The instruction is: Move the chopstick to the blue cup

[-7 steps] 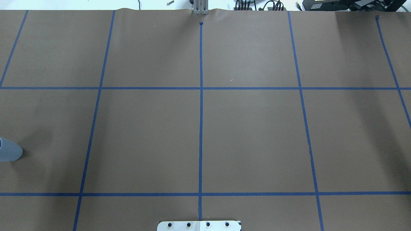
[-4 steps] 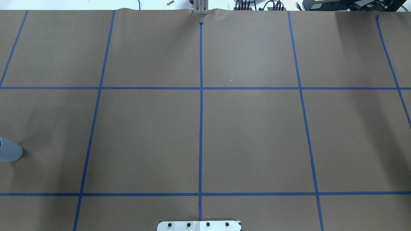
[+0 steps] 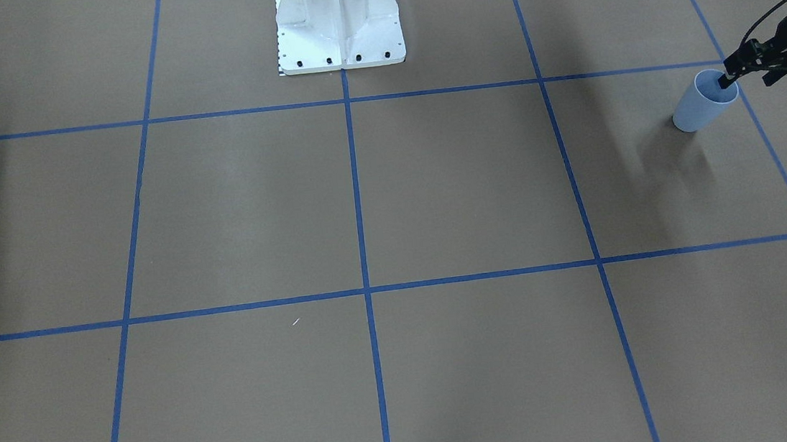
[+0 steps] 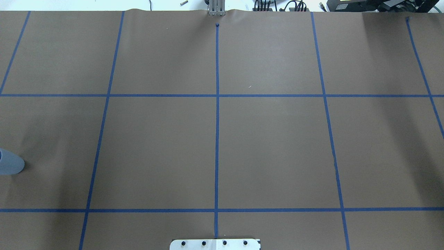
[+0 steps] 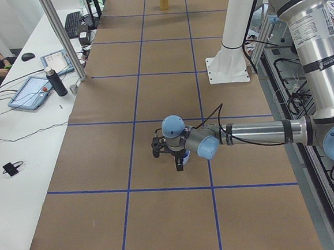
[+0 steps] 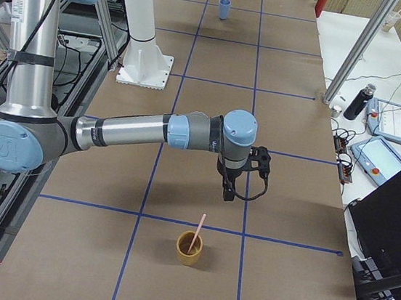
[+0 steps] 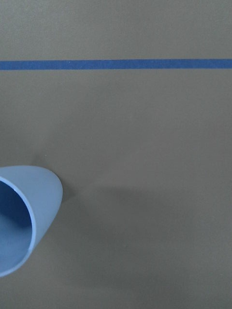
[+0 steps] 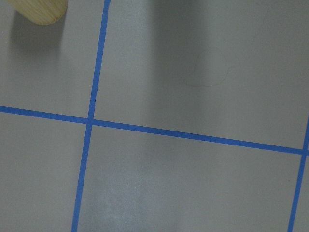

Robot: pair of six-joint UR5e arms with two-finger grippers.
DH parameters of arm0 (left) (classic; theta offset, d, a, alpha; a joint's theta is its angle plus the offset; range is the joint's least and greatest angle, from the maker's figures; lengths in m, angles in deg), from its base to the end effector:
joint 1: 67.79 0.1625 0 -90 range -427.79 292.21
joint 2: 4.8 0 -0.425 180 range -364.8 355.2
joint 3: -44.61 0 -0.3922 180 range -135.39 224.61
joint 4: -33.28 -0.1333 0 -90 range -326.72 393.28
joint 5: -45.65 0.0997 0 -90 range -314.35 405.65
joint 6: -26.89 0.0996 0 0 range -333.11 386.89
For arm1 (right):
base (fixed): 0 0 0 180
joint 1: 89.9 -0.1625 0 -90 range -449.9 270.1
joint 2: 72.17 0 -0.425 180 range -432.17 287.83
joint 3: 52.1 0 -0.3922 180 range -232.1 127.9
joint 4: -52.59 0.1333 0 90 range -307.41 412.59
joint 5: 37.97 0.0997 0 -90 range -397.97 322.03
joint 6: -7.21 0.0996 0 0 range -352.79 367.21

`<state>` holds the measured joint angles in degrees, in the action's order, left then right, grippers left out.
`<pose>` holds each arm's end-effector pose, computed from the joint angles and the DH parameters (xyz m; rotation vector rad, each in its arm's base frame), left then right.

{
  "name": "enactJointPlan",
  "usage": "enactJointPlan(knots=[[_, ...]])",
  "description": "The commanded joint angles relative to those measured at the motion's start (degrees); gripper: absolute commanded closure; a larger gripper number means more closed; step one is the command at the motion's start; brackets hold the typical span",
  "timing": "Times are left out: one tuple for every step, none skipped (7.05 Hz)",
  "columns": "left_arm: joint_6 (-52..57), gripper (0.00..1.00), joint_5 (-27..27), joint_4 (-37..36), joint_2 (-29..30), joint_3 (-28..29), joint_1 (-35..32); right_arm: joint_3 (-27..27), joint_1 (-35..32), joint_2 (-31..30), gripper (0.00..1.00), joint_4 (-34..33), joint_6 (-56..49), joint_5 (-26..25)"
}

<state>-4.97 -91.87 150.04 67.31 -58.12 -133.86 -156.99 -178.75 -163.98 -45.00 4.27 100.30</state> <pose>0.0984 -0.3693 0.6281 -0.0695 0.8893 0.0272 0.0494 -0.4753 0.5550 0.1033 -0.8407 -0.1074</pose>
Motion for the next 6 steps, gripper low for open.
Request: enactJointPlan(knots=[[0.0, 0.02, 0.1, 0.0, 0.3, 0.9, 2.7, 0.0, 0.0, -0.1, 0.0, -0.1, 0.3, 0.2], [0.0, 0.02, 0.1, 0.0, 0.5, 1.2, 3.3, 0.1, 0.0, 0.0, 0.0, -0.1, 0.3, 0.2], [0.2, 0.21, 0.1, 0.1, 0.6, 1.3, 3.3, 0.2, 0.0, 0.0, 0.0, -0.1, 0.3, 0.2], [0.3, 0.71, 0.1, 0.2, 0.8, 1.1, 3.3, 0.2, -0.1, 0.0, 0.0, -0.1, 0.3, 0.4], [0.4, 1.0, 0.1, 0.2, 0.7, 0.9, 3.3, 0.3, 0.0, 0.0, 0.0, -0.1, 0.3, 0.7], [-0.2, 1.0, 0.1, 0.2, 0.7, 0.3, 3.2, 0.2, 0.0, -0.1, 0.0, -0.1, 0.3, 0.7]])
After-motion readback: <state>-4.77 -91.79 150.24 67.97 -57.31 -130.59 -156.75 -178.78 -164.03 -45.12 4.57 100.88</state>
